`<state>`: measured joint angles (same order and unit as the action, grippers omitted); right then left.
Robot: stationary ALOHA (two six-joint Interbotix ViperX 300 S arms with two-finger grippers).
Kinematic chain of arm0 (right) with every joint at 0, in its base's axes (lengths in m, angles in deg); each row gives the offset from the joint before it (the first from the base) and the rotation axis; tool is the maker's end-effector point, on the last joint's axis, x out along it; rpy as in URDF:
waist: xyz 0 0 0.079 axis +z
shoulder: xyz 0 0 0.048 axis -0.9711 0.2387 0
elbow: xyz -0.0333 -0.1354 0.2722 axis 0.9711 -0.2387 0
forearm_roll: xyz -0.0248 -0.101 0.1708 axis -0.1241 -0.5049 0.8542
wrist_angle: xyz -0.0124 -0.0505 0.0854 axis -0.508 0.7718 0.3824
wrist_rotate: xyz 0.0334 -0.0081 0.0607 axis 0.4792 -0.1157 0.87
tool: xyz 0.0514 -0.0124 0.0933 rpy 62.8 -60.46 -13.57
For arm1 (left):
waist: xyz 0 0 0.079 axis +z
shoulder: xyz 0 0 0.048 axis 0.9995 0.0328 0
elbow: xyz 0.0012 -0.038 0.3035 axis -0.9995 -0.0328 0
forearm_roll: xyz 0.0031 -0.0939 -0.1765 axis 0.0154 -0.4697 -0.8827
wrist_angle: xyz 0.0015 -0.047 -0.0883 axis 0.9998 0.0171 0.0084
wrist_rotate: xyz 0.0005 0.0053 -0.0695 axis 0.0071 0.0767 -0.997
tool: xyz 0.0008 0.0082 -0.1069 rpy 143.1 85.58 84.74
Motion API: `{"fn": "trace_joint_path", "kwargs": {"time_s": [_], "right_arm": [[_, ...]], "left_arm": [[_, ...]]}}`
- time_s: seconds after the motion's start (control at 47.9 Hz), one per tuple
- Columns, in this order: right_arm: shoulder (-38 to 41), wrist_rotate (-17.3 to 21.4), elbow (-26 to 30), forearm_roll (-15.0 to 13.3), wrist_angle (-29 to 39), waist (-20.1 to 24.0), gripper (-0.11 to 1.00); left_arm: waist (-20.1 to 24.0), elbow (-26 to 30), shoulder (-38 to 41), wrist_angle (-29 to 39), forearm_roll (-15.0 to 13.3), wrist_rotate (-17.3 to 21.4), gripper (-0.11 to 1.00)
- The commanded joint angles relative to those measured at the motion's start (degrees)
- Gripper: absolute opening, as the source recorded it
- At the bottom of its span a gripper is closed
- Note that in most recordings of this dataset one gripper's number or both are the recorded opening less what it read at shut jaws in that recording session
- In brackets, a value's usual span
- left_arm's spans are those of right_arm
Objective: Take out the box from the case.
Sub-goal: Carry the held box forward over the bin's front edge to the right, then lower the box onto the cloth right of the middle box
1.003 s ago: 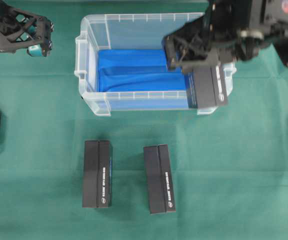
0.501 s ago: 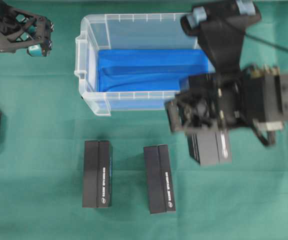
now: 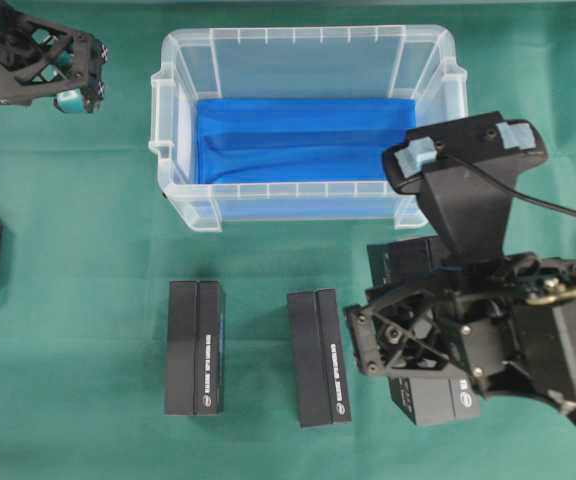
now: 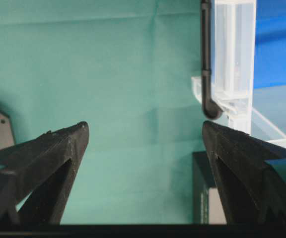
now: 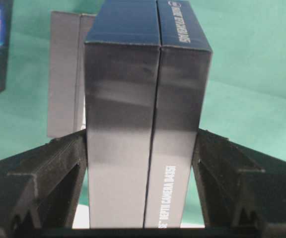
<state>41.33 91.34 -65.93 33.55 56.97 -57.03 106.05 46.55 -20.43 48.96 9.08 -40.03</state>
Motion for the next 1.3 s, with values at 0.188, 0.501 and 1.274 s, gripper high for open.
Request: {"fn": "trace_joint_path", "kwargs": {"time_s": [0.188,0.501,1.274], "right_arm": [[0.0,0.5,-3.0,1.3,-3.3,0.0,0.67],[0.0,2.5,-10.7,2.8,-10.4,0.0,0.67],[0.0,5.6,-28.7,7.1,-27.2,-0.4,0.67]], "left_arm": [[-0.3,0.6,-0.8,-0.2,0.2,0.0,0.94],[-0.3,0.6,-0.8,-0.1,0.2,0.0,0.94],[-0.3,0.4,-0.8,0.1,0.2,-0.1,0.94]]}}
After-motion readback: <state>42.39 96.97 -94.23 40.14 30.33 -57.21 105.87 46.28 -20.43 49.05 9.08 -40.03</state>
